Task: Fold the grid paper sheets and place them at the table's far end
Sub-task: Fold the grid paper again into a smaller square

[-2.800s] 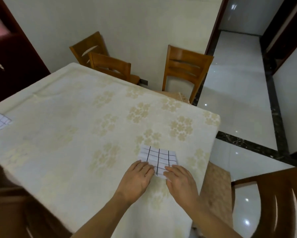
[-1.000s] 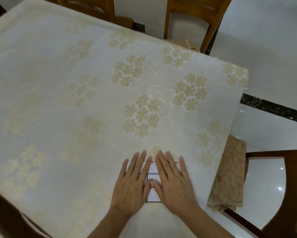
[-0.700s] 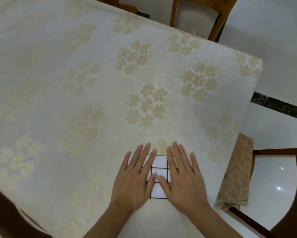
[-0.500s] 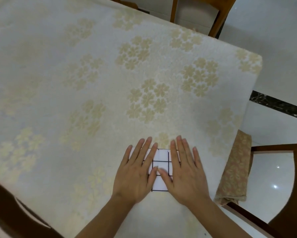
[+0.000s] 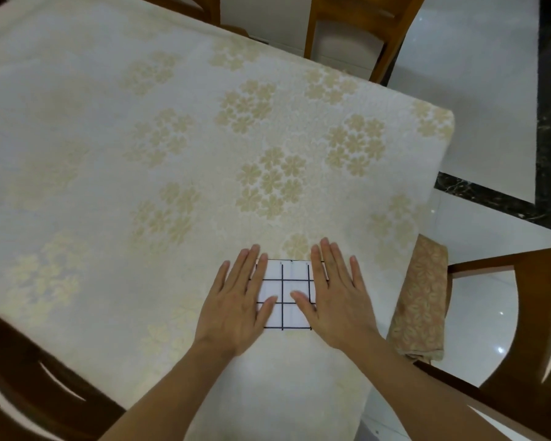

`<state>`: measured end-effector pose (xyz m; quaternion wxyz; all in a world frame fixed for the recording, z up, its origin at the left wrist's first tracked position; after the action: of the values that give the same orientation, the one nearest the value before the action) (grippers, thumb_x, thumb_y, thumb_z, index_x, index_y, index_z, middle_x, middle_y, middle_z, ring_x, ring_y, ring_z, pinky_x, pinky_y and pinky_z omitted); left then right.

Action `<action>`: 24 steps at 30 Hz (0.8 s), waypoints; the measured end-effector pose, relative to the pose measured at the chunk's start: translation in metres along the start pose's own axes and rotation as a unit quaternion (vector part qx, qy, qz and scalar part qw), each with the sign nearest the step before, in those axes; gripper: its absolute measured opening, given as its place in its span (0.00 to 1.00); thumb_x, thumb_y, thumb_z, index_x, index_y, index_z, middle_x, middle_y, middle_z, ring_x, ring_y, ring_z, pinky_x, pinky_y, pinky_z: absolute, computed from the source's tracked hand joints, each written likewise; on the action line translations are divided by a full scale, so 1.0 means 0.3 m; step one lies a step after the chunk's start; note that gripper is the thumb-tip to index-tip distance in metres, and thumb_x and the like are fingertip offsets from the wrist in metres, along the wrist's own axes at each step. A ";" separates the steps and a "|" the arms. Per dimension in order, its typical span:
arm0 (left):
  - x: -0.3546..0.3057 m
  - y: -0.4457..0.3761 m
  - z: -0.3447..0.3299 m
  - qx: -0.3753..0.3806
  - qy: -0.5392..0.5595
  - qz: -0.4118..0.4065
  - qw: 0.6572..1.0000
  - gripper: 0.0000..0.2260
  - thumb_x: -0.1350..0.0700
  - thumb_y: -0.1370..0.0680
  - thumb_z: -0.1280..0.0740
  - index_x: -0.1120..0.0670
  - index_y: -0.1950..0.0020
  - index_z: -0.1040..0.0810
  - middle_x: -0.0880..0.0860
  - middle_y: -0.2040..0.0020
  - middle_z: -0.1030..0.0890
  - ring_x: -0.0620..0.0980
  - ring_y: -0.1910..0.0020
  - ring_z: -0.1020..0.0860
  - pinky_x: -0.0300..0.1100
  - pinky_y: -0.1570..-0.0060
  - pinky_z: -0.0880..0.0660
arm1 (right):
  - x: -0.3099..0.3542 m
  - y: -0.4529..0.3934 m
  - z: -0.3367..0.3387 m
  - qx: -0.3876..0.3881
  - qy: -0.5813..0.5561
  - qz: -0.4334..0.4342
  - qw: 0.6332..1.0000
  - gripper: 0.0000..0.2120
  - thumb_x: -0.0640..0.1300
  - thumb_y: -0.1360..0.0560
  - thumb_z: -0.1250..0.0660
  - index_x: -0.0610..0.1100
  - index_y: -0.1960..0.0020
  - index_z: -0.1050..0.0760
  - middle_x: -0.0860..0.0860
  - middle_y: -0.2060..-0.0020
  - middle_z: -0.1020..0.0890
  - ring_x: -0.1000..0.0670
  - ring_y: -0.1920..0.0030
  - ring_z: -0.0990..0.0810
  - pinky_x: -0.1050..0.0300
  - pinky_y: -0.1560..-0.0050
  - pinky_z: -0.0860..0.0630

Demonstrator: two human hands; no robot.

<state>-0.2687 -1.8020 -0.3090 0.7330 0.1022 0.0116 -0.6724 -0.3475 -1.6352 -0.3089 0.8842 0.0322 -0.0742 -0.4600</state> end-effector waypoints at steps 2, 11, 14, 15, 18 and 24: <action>-0.004 0.005 0.011 -0.005 0.013 0.002 1.000 0.31 0.41 0.17 0.51 0.56 0.19 0.54 0.53 0.19 0.53 0.50 0.20 0.55 0.55 0.23 0.47 | 0.023 0.018 0.008 -0.001 0.010 0.005 1.000 0.38 0.65 0.18 0.58 0.38 0.20 0.53 0.42 0.20 0.53 0.44 0.20 0.55 0.38 0.23 0.50; -0.030 -0.002 -0.026 0.005 0.012 -0.018 1.000 0.31 0.40 0.17 0.54 0.56 0.19 0.54 0.52 0.19 0.53 0.49 0.20 0.56 0.53 0.23 0.48 | 0.079 0.040 -0.030 -0.002 -0.028 0.042 0.999 0.37 0.64 0.18 0.57 0.39 0.20 0.53 0.44 0.19 0.52 0.48 0.20 0.55 0.45 0.22 0.47; -0.019 0.009 -0.019 -0.003 0.014 -0.002 1.000 0.32 0.39 0.18 0.54 0.55 0.19 0.55 0.52 0.19 0.54 0.49 0.20 0.57 0.53 0.23 0.51 | 0.054 0.059 -0.026 -0.008 -0.037 0.024 0.999 0.39 0.66 0.19 0.54 0.39 0.20 0.53 0.44 0.19 0.51 0.48 0.20 0.55 0.45 0.21 0.48; -0.015 0.010 -0.018 -0.003 0.018 0.004 1.000 0.32 0.38 0.18 0.53 0.55 0.19 0.55 0.52 0.19 0.54 0.48 0.20 0.57 0.53 0.23 0.51 | 0.043 0.065 -0.026 -0.010 -0.036 0.014 0.999 0.39 0.66 0.19 0.53 0.39 0.20 0.54 0.44 0.19 0.51 0.48 0.20 0.55 0.45 0.21 0.48; -0.010 0.014 -0.019 -0.005 0.026 0.011 1.000 0.33 0.38 0.18 0.52 0.55 0.19 0.54 0.52 0.19 0.53 0.48 0.20 0.56 0.53 0.23 0.52 | 0.024 0.079 -0.021 -0.014 -0.035 0.001 0.999 0.40 0.67 0.19 0.54 0.39 0.20 0.53 0.44 0.19 0.50 0.48 0.20 0.54 0.45 0.22 0.48; -0.012 0.012 -0.019 -0.002 0.013 0.017 1.000 0.33 0.37 0.18 0.55 0.55 0.19 0.57 0.51 0.19 0.56 0.48 0.21 0.58 0.52 0.23 0.53 | 0.036 0.075 -0.017 -0.019 -0.043 -0.001 0.999 0.40 0.67 0.19 0.54 0.39 0.20 0.52 0.44 0.19 0.50 0.48 0.20 0.53 0.45 0.22 0.50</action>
<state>-0.2646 -1.7974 -0.3135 0.7442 0.1096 0.0206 -0.6586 -0.3225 -1.6312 -0.3100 0.8803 -0.0042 -0.1033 -0.4630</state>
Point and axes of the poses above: each hand's wrist, its own y-axis away from the middle knuckle, its own z-axis out of the back of the hand, x = y × z, the point moved 6 cm from there along -y, towards the middle knuckle
